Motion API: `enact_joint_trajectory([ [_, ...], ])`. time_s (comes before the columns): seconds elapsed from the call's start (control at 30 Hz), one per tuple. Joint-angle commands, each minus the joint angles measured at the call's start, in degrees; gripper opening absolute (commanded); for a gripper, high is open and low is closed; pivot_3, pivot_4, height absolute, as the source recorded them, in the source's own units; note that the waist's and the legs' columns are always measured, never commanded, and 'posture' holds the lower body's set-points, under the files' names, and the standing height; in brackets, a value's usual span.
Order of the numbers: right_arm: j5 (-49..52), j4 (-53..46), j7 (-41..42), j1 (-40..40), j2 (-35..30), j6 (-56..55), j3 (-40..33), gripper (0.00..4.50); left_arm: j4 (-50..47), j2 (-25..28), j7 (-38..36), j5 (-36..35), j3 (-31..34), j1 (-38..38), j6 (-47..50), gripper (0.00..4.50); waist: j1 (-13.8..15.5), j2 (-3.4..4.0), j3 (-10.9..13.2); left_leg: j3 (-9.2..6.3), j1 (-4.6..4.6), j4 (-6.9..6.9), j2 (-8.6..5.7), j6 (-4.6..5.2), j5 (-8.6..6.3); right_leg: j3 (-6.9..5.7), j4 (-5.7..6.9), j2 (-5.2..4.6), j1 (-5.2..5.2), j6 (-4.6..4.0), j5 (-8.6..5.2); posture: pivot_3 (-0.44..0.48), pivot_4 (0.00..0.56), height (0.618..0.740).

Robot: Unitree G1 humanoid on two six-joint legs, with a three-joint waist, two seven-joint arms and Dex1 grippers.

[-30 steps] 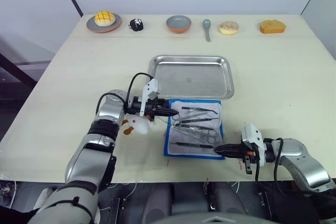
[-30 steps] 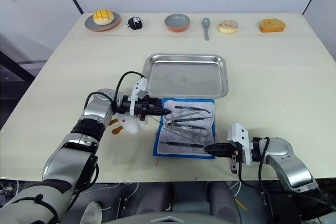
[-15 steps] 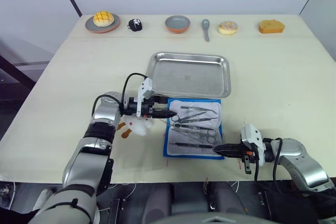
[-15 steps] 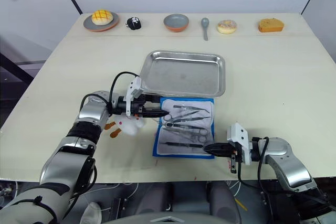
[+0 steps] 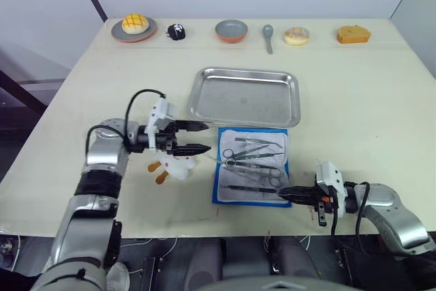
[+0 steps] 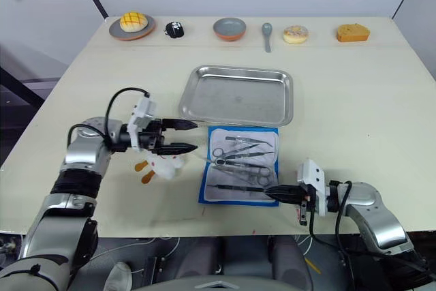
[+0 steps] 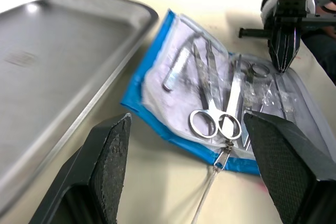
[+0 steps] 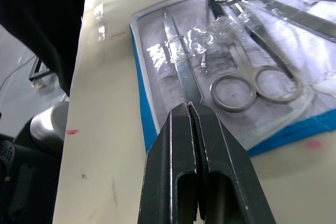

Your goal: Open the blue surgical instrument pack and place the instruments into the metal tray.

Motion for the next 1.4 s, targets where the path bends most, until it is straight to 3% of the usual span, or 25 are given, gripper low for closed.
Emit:
enact_joint_trajectory([
  [0.03, 3.5, -4.8, -0.1, 0.3, -0.9, 0.6, -3.8, 0.00, -5.3, 2.4, -3.1, -3.6, 1.9, 1.0, -1.4, 3.59, 0.0, 0.00, 0.0, -0.01, 0.00, 0.00, 0.00, 0.00, 0.00, 0.00, 0.00, 0.00, 0.00, 0.00, 0.00, 0.000, 0.150, 0.732],
  [0.23, 4.0, -7.5, -4.2, -1.2, 0.3, -0.6, -7.8, 0.00, -17.7, 7.1, -3.1, -9.5, 1.4, 6.1, 2.8, 3.59, -0.3, -0.02, 0.0, -0.01, -0.01, -0.02, 0.02, 0.01, -0.01, 0.04, 0.00, 0.01, -0.03, 0.00, 0.00, 0.000, 0.150, 0.732],
  [0.27, 4.0, -7.5, -4.5, -1.7, 0.5, -0.6, -8.0, 0.25, -19.1, 8.1, -3.1, -10.5, 1.2, 6.8, 3.4, 3.65, -0.3, -0.01, 0.1, -0.01, -0.01, -0.02, 0.02, 0.01, -0.01, 0.03, 0.02, 0.00, -0.03, 0.00, 0.00, 0.000, 0.150, 0.732],
  [0.37, 3.2, -5.8, -3.7, -2.8, 0.8, -2.0, -7.7, 1.36, -21.1, 9.5, -3.1, -11.7, 0.8, 7.6, 4.4, 3.67, 0.0, -0.01, 0.1, -0.01, -0.01, -0.03, 0.02, 0.01, -0.01, 0.02, 0.03, 0.01, -0.06, 0.00, 0.00, 0.000, 0.150, 0.732],
  [0.47, 1.7, -3.3, -2.6, -4.1, 1.2, -4.2, -6.5, 2.72, -22.1, 9.2, -3.1, -11.9, 0.7, 7.4, 3.9, 4.47, 0.1, -0.01, 0.1, 0.02, -0.04, -0.02, 0.02, 0.02, -0.01, 0.03, -0.01, 0.01, -0.05, 0.00, 0.00, 0.000, 0.150, 0.732],
  [0.5, 1.0, -2.5, -2.0, -4.7, 1.3, -5.0, -6.0, 2.93, -22.6, 8.8, -3.1, -12.1, 0.8, 7.4, 3.6, 4.50, 0.0, -0.02, 0.1, 0.02, -0.04, -0.02, 0.02, 0.02, -0.01, 0.03, -0.02, 0.01, -0.05, 0.00, 0.00, 0.000, 0.150, 0.732],
  [0.53, -0.2, -1.4, -1.6, -5.6, 1.5, -6.6, -5.2, 3.67, -23.2, 8.8, -3.1, -12.2, 0.6, 7.4, 3.2, 4.50, 0.0, -0.02, 0.1, 0.02, -0.04, -0.02, 0.02, 0.02, -0.01, 0.03, -0.02, 0.00, -0.06, 0.00, 0.00, 0.000, 0.150, 0.732],
  [0.6, -2.7, 0.8, -1.0, -7.4, 2.2, -10.5, -4.1, 4.35, -24.6, 8.8, -3.0, -12.5, 0.8, 7.5, 3.5, 4.50, 0.0, -0.02, 0.1, 0.02, -0.04, -0.02, 0.02, 0.02, -0.01, 0.03, -0.01, 0.01, -0.06, 0.00, 0.00, 0.000, 0.150, 0.732],
  [0.93, -7.2, 11.4, 1.3, -13.1, 4.2, -17.5, -1.0, 4.35, -30.5, 10.1, -2.7, -14.6, 1.8, 10.8, 6.5, 4.50, -0.1, 0.00, 0.1, 0.02, -0.04, -0.03, 0.02, 0.01, -0.01, 0.04, 0.00, 0.01, -0.09, 0.00, 0.00, 0.000, 0.150, 0.732],
  [1.4, -12.7, 23.9, 2.4, -17.0, 6.2, -20.1, 3.2, 4.35, -30.5, 10.0, -2.1, -13.9, 1.7, 12.7, 5.9, 4.50, -0.3, 0.01, 0.1, 0.04, -0.02, -0.04, 0.02, 0.00, 0.00, 0.05, 0.01, 0.02, -0.10, -0.01, 0.00, 0.000, 0.150, 0.732],
])
